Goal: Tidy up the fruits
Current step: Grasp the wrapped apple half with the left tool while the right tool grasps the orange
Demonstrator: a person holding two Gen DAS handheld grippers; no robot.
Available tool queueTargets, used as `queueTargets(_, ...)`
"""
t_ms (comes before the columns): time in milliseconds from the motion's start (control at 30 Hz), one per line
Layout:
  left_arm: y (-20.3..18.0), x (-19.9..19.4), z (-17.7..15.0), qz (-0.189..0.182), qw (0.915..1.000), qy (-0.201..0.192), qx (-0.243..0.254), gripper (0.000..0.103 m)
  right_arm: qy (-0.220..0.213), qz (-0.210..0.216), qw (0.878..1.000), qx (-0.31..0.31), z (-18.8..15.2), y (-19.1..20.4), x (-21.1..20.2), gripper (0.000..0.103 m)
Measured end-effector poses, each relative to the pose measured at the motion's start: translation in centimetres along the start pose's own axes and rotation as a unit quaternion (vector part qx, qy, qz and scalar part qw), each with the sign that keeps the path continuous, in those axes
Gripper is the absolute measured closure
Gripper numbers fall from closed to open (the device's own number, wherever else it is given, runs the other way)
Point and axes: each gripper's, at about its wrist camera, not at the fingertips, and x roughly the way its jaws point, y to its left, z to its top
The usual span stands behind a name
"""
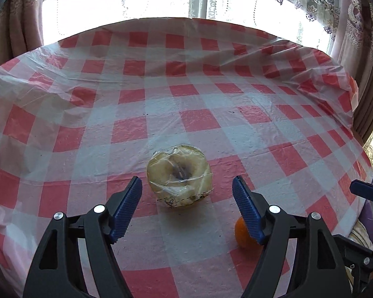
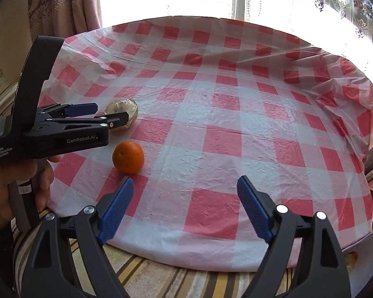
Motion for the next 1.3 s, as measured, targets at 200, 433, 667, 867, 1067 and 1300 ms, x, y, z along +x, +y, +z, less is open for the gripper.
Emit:
queueTargets(200,0.6,1.6,-0.1,-0.005,0.9999,0.012,-0.002,0.030,0.004,0.010,1.000,-0.016,0.8,1.7,1.9,0.018)
queueTargets(433,1.0,2.9,-0.1,-0.007,0.9999,0.015,-0.001,0.035,0.017,0.019,0.999,-0.023,1.3,2.4,3.8,0.018)
queueTargets(667,1.5,2.5,-0.4,-0.013,0.9999,0.009,-0.005,0.042,0.019,0.036,0.999,-0.023,1.8,2.9,5.0,0.018)
queueTargets(867,2.8,2.1,-0.7,-0.005,0.9997,0.008,-0.024,0.041,0.020,0.044,0.998,-0.030,2.2,3.6,5.8,0.018)
queueTargets(1067,3.0,1.5,-0.9,0.013,0.9998,0.001,-0.015,0.032,0.023,0.043,0.998,-0.032,2.4,4.0,6.5,0.018)
queueTargets(1300,3.3,1.3,-1.1,-0.014,0.9998,-0.001,-0.017,0.043,0.028,0.047,0.998,-0.039,2.5,4.7,7.2,0.033)
